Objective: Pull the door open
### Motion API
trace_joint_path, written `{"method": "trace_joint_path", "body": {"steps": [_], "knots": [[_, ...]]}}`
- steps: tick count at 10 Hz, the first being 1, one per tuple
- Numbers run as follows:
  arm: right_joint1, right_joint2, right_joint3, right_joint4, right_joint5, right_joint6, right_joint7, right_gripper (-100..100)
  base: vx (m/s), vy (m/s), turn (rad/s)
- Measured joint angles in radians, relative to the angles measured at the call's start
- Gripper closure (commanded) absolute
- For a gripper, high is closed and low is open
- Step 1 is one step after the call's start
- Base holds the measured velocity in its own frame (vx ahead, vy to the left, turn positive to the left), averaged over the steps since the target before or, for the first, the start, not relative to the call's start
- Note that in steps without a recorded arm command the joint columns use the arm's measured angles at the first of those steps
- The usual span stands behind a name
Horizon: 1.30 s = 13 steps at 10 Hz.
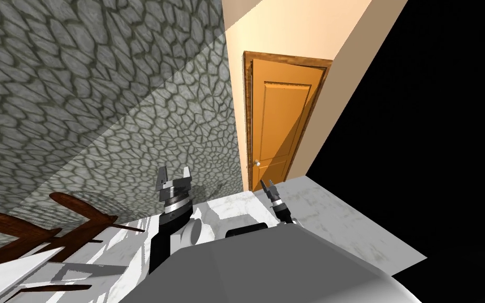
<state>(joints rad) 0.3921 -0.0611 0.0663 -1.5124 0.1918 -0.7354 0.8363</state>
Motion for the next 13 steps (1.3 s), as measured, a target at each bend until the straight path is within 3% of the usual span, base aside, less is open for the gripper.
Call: {"method": "trace_joint_path", "body": {"steps": [13], "knots": [[-0.025, 0.031, 0.001, 0.187, 0.079, -0.022, 0.250, -100, 0.103, -0.013, -0.023]]}}
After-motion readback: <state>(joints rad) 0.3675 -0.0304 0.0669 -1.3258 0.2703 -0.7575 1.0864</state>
